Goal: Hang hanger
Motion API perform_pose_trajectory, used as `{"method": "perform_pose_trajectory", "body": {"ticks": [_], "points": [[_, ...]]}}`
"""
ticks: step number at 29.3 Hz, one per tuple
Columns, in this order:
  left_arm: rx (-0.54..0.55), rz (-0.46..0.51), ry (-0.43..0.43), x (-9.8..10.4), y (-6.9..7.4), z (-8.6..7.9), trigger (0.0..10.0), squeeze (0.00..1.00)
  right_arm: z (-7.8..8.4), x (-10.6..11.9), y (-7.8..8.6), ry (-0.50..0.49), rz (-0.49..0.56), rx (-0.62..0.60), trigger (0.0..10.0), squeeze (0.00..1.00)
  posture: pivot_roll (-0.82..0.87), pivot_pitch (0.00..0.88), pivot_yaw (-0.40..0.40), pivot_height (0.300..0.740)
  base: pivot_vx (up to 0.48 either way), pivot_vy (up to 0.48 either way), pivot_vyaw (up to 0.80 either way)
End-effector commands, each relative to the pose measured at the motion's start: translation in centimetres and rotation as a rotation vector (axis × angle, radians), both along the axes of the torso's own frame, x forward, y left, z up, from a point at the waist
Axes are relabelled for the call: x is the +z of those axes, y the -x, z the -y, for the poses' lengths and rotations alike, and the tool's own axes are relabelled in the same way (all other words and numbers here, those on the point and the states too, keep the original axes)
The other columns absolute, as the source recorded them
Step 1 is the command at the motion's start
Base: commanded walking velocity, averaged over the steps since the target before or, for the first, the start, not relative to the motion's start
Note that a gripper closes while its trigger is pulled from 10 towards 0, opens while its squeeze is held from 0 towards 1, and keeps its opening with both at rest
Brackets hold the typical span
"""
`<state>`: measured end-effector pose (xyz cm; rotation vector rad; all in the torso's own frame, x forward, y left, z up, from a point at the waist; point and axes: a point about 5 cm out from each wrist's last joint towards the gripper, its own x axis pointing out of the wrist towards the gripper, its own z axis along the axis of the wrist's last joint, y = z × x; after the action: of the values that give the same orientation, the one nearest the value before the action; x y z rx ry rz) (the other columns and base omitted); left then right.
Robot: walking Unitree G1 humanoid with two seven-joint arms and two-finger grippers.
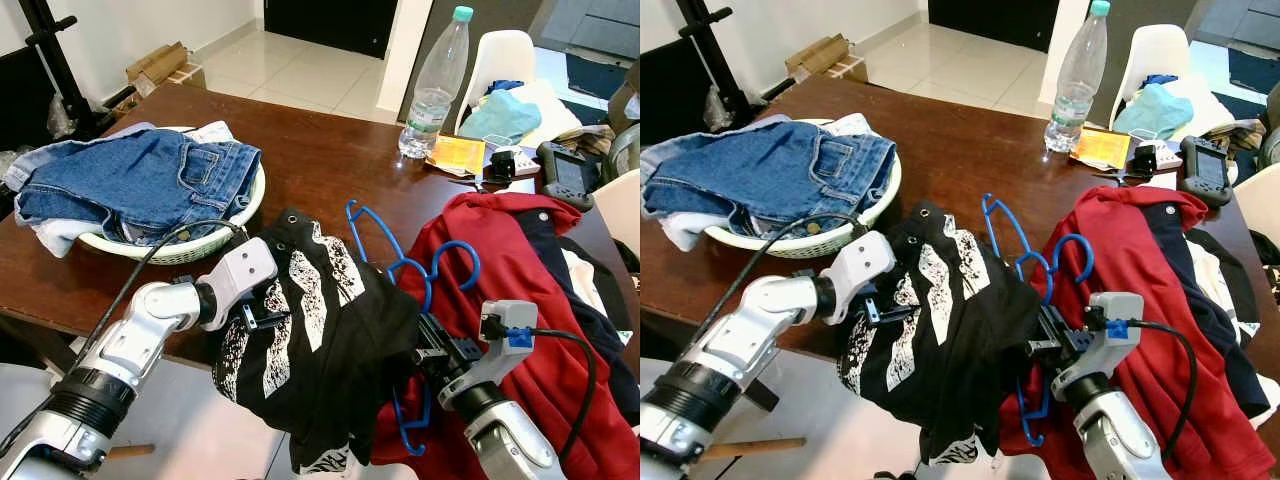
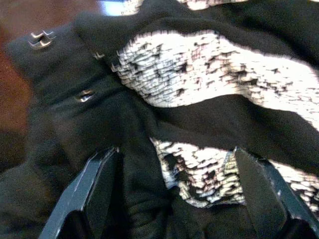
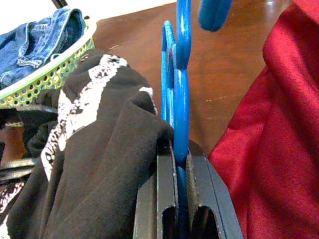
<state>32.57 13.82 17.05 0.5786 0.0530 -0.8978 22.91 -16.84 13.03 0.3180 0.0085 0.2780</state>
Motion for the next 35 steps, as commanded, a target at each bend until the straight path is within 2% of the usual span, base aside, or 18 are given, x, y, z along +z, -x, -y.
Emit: {"method": "perform_pose_trajectory", "body": {"ticks": [1, 3, 6, 14, 16, 18, 26, 32, 35], "points": [[0.018, -0.024, 0.056, 0.1, 0.8, 0.6, 10.0, 0.0, 0.4, -0.5, 0.3, 0.016, -0.036, -0.019, 10.0, 0.0, 0.02, 0.192, -0.049, 0.74, 0.0, 0.0, 0.0], [0.015, -0.045, 0.078, 0.0, 1.6, 1.2, 10.0, 0.0, 0.4, -0.5, 0.4, 0.014, -0.036, -0.02, 10.0, 0.0, 0.03, 0.194, -0.049, 0.74, 0.0, 0.0, 0.0], [0.035, -0.061, 0.079, -0.3, 2.0, 1.2, 10.0, 0.0, 0.4, -0.5, 0.4, 0.013, -0.036, -0.02, 10.0, 0.0, 0.03, 0.195, -0.048, 0.74, 0.0, 0.0, 0.0], [0.132, -0.085, 0.068, -1.0, 2.3, -0.3, 10.0, 0.0, 0.3, -0.5, 0.3, 0.006, -0.038, -0.016, 10.0, 0.0, 0.04, 0.197, -0.047, 0.74, 0.0, 0.0, 0.0], [0.19, -0.061, 0.018, -1.0, 2.0, -1.3, 10.0, 0.0, 0.3, -0.5, 0.3, 0.004, -0.038, -0.015, 10.0, 0.0, 0.04, 0.197, -0.045, 0.74, 0.0, 0.0, 0.0], [0.227, -0.038, 0.006, -0.7, 1.7, -1.7, 10.0, 0.0, 0.3, -0.5, 0.3, 0.004, -0.038, -0.016, 10.0, 0.0, 0.04, 0.197, -0.044, 0.74, 0.0, 0.0, 0.0], [0.333, 0.019, 0.047, 0.7, 0.7, -2.7, 10.0, 0.0, 0.4, -0.5, 0.3, 0.005, -0.037, -0.02, 10.0, 0.0, 0.03, 0.194, -0.045, 0.74, 0.0, 0.0, 0.0], [0.349, 0.022, 0.068, 0.9, 0.5, -2.8, 10.0, 0.0, 0.4, -0.5, 0.3, 0.007, -0.038, -0.02, 10.0, 0.0, 0.03, 0.194, -0.047, 0.74, 0.0, 0.0, 0.0], [0.33, -0.023, 0.089, 0.1, 0.4, -2.3, 10.0, 0.0, 0.4, -0.5, 0.3, 0.008, -0.038, -0.019, 10.0, 0.0, 0.03, 0.195, -0.048, 0.74, 0.0, 0.0, 0.0]]}}
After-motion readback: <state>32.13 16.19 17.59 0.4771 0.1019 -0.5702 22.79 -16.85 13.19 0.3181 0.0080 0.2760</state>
